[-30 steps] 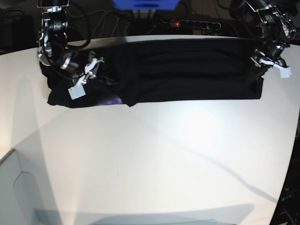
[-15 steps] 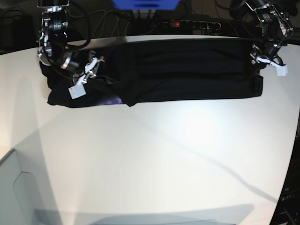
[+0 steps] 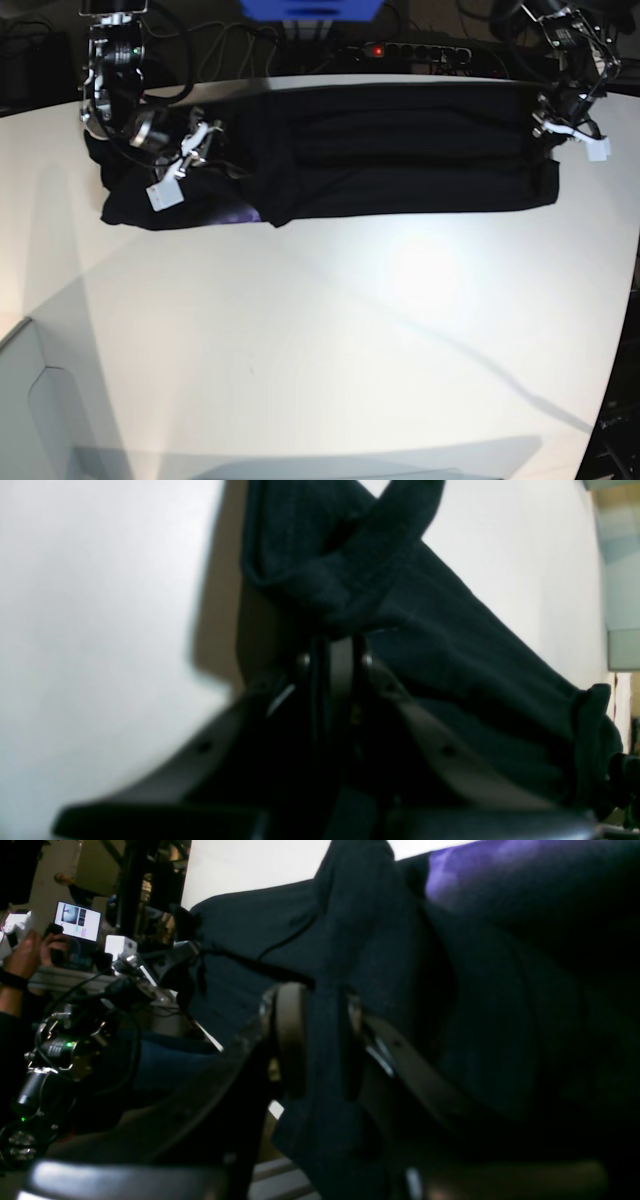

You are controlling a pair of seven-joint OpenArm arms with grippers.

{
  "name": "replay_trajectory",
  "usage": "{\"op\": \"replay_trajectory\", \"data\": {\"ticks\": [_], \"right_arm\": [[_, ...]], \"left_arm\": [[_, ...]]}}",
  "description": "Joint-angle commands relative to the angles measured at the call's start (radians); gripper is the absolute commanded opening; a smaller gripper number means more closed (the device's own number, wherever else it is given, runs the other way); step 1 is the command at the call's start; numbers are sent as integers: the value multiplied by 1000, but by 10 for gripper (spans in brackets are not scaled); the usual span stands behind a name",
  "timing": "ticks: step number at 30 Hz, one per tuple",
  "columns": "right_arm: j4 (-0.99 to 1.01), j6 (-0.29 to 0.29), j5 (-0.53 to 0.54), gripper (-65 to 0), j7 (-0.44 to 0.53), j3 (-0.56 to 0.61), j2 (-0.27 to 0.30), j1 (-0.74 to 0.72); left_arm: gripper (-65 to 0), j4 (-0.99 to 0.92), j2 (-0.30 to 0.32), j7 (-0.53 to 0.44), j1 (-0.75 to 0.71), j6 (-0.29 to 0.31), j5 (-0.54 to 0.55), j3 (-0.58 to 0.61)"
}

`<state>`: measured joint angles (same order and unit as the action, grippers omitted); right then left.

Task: Fold the T-shirt properly
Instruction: 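Regrasp the folded shirt end with the left gripper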

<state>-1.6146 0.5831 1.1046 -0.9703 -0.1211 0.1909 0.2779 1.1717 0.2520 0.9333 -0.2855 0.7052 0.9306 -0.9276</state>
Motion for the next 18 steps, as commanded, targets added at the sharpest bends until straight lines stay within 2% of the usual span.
{"op": "replay_trajectory", "data": {"ticks": [1, 7, 12, 18], "right_arm": [[-19, 5, 30, -528, 11, -2, 8, -4], [-20, 5, 30, -528, 11, -7, 9, -4], [-22, 10, 36, -528, 11, -13, 42, -4], [-31, 10, 81, -528, 9, -84, 45, -4]], "left_arm": [[-642, 4, 13, 20, -10, -7, -43, -1], [-642, -6, 42, 20, 4, -7, -49, -87], [-642, -9, 79, 20, 4, -7, -48, -124], [-642, 7, 79, 31, 4, -7, -41, -140]]}}
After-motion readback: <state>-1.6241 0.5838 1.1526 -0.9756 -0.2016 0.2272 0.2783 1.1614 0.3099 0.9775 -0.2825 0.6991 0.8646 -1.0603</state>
